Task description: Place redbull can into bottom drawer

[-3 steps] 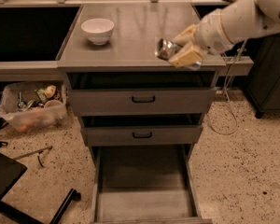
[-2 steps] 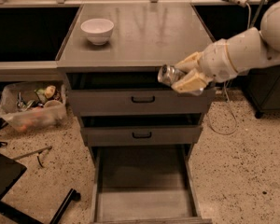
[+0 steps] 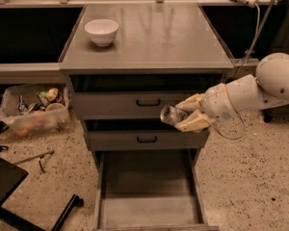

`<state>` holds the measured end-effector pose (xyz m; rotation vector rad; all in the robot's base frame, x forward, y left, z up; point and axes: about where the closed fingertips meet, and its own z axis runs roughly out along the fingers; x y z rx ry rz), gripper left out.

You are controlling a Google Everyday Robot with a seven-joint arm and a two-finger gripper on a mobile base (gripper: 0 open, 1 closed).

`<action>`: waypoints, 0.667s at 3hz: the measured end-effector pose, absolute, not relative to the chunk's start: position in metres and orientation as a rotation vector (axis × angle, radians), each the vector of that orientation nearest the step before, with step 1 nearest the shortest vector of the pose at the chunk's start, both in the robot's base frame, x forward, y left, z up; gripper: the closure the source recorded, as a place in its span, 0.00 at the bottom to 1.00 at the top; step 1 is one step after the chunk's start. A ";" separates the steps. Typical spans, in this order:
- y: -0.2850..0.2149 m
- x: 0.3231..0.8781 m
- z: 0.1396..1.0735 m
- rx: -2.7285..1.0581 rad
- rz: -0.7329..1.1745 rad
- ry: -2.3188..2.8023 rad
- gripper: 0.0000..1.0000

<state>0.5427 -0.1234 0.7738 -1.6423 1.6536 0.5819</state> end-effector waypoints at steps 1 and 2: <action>-0.123 0.543 0.774 -1.642 0.582 1.654 1.00; -0.120 0.534 0.758 -1.615 0.592 1.669 1.00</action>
Offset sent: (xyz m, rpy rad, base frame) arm -0.0225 0.0038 -0.0409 0.0336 0.0265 -0.0604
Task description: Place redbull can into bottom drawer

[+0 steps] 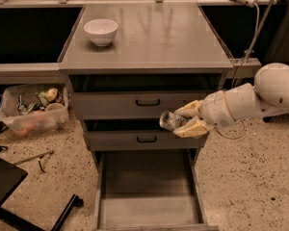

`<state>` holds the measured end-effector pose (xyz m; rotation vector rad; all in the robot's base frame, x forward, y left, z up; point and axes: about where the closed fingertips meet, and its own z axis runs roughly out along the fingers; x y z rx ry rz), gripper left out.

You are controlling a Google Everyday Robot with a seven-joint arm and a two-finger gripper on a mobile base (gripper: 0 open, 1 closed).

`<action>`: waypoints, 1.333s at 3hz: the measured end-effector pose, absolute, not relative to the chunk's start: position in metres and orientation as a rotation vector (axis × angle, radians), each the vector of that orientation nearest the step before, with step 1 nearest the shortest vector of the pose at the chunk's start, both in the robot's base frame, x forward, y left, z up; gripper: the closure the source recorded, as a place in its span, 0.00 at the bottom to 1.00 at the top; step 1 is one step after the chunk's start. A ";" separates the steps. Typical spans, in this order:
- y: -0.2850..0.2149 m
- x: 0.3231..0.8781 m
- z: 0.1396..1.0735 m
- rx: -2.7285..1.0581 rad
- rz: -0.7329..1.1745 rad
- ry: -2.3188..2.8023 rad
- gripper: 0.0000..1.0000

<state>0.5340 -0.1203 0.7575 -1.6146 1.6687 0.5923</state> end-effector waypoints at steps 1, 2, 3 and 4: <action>-0.110 0.518 0.705 -1.548 0.610 1.689 1.00; -0.086 0.507 0.624 -1.512 0.622 1.744 1.00; -0.058 0.530 0.557 -1.473 0.621 1.741 1.00; -0.034 0.550 0.515 -1.428 0.687 1.718 1.00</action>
Offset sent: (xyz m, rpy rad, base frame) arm 0.0061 0.0533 -0.2286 0.0376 -0.0223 -0.2712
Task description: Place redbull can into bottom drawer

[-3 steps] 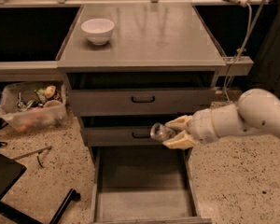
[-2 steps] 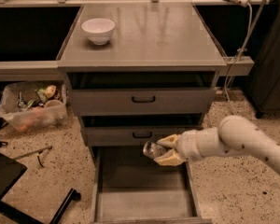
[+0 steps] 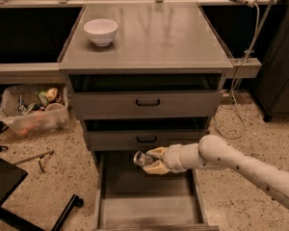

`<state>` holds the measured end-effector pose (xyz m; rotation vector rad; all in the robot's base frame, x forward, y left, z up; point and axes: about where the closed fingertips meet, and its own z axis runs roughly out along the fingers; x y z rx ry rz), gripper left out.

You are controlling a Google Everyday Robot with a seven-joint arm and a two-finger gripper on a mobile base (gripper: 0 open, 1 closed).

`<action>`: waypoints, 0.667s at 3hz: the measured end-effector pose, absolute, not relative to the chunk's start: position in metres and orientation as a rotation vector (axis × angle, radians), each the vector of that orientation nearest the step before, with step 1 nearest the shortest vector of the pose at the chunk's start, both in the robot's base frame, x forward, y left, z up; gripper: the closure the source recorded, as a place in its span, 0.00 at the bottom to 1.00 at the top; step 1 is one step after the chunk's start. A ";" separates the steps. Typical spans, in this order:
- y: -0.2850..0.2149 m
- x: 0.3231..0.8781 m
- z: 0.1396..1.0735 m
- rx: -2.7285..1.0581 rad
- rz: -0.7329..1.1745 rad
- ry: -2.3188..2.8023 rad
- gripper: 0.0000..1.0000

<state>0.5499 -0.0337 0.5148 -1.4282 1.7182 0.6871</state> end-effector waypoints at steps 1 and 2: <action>-0.034 0.550 0.515 -1.428 0.687 1.718 1.00; -0.028 0.546 0.497 -1.407 0.725 1.728 1.00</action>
Offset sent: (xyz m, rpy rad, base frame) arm -0.0084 0.0083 -0.0419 0.0495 0.0625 -0.0133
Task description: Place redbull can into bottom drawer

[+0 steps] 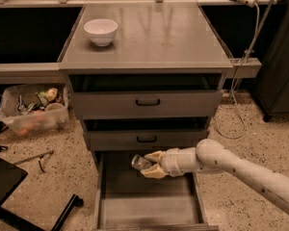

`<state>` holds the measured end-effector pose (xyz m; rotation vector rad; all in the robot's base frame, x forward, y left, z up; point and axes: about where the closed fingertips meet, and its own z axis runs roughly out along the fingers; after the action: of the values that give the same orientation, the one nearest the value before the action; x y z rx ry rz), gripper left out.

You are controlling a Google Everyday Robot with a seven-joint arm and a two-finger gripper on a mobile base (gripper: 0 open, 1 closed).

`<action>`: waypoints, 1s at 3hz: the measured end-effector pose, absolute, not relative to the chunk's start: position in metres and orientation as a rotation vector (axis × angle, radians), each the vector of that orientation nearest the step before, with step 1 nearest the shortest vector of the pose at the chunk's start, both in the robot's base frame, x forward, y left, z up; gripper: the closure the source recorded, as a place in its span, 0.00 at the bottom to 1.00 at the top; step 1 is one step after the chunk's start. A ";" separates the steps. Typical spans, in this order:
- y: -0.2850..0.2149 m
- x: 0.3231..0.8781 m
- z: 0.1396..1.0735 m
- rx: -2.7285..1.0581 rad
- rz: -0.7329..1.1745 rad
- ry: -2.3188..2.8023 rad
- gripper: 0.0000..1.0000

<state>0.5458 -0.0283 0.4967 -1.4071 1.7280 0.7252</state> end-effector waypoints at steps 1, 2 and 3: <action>-0.024 0.554 0.455 -1.312 0.753 1.711 1.00; -0.003 0.564 0.385 -1.253 0.783 1.711 1.00; 0.007 0.567 0.315 -1.190 0.803 1.774 1.00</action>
Offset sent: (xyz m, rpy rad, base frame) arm 0.0317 0.0526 -0.2001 0.1707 0.0322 -0.1110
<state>0.5666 0.0068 0.3148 -1.1904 1.7742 0.8026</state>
